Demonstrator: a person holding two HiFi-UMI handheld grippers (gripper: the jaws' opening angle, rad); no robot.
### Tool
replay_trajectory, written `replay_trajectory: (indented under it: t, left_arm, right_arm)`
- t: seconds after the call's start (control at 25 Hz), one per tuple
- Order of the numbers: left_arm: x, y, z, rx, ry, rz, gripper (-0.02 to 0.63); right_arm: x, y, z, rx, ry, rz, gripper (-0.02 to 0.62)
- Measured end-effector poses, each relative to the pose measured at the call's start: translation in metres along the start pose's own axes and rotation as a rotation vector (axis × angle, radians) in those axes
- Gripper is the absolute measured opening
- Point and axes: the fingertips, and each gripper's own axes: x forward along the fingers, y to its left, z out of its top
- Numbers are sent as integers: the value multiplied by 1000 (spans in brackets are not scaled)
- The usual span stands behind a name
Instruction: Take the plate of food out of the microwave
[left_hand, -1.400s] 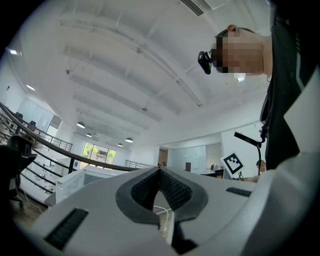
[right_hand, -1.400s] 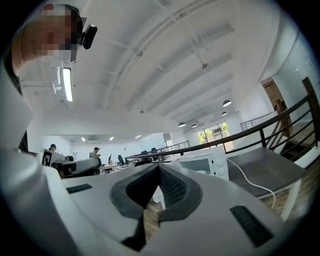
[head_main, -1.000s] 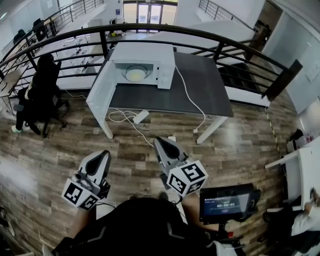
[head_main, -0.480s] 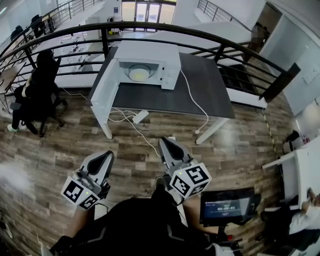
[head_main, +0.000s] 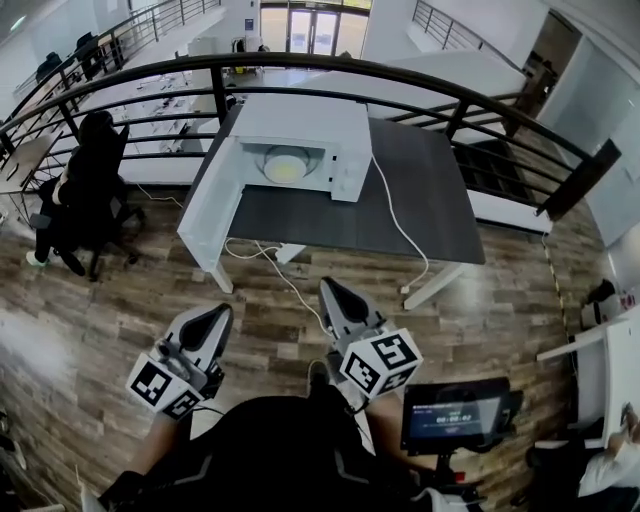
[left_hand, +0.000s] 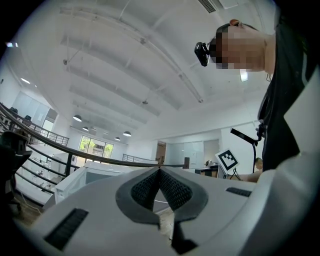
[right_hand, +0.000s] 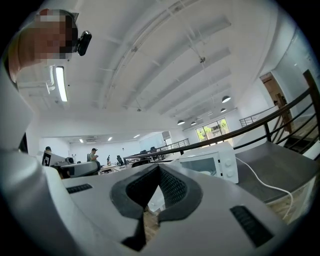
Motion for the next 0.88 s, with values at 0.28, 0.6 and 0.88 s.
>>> replay_trajectory:
  t: [0.28,0.6,0.88]
  left_arm:
    - [76,12,30,-12,-77,48,3]
    - [143,32,5,57,14,142,3]
    - [196,38,4,57,25,171,3]
  right_arm:
    - [25,-59,32,5,-25,52,2]
    - [47,-129,51,13,-17,124,2]
    - [67,-165,66,30,2,176,2]
